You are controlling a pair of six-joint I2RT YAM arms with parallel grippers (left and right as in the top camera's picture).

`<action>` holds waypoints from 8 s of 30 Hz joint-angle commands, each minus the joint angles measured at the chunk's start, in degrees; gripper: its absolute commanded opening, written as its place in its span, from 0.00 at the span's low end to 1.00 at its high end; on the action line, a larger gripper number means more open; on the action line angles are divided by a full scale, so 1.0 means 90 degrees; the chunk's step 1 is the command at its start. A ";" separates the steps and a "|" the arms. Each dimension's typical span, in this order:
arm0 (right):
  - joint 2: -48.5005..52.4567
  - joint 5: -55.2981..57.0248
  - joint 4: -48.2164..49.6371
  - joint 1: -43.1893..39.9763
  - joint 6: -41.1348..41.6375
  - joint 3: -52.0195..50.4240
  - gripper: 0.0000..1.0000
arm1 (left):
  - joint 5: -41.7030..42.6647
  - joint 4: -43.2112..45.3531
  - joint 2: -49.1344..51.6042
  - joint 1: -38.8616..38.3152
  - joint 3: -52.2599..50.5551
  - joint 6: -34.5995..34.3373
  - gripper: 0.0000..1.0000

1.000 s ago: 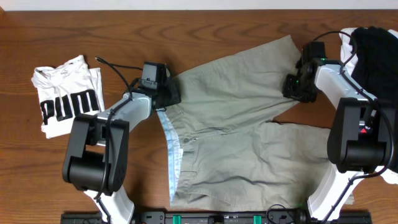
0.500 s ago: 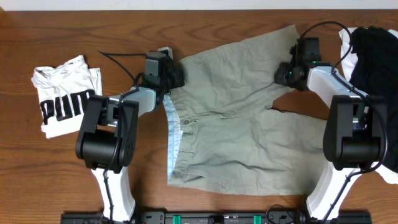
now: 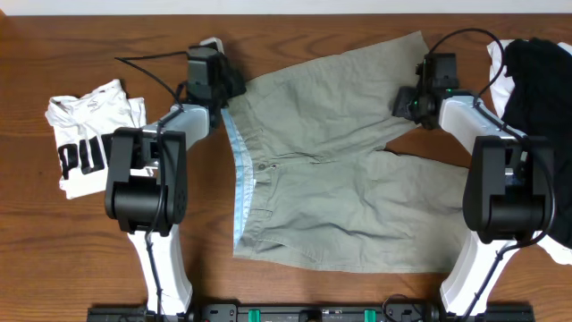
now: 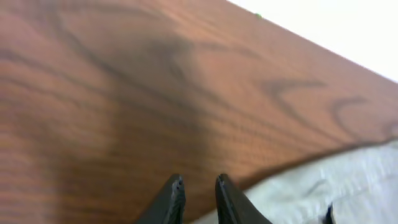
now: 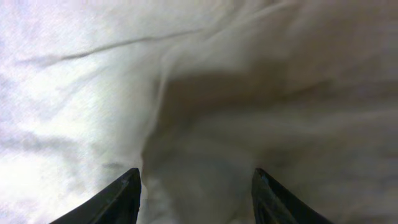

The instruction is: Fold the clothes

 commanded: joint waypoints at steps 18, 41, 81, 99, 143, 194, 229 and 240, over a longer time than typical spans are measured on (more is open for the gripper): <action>0.0102 0.0206 -0.0777 -0.0151 0.0080 -0.0126 0.64 | 0.1877 -0.4439 -0.1520 0.0017 0.0119 0.0228 0.22; 0.0102 0.0085 -0.1042 -0.0151 0.0085 -0.0126 0.66 | -0.0270 -0.3339 -0.0551 -0.0073 0.0107 0.0223 0.38; -0.0015 -0.0080 0.0002 -0.0160 0.0083 -0.0121 0.69 | -0.0274 -0.0617 -0.0355 0.0435 0.0107 0.0202 0.40; -0.2144 0.0238 -0.2023 -0.1532 -0.0245 -0.0119 0.86 | 0.0301 -0.4352 -0.1768 0.0476 0.0107 0.0777 0.98; -0.5802 -0.0454 -0.3534 -0.2067 0.2064 -0.4930 0.90 | 0.1022 -0.8034 -0.6598 -0.0379 -0.4238 0.0034 0.98; -0.5802 -0.0345 -0.3500 -0.2067 0.1882 -0.4860 0.89 | 0.1010 -0.6817 -0.6169 -0.0379 -0.4646 -0.2713 0.87; -0.6071 -0.0799 -0.5047 -0.1758 0.1141 -0.3917 0.91 | 0.1047 -0.5039 -0.5202 -0.0379 -0.4541 -0.2754 0.06; -0.6096 -0.0233 -0.5042 -0.1763 0.2404 -0.4172 0.91 | 0.1047 -0.5071 -0.5202 -0.0379 -0.4541 -0.2674 0.06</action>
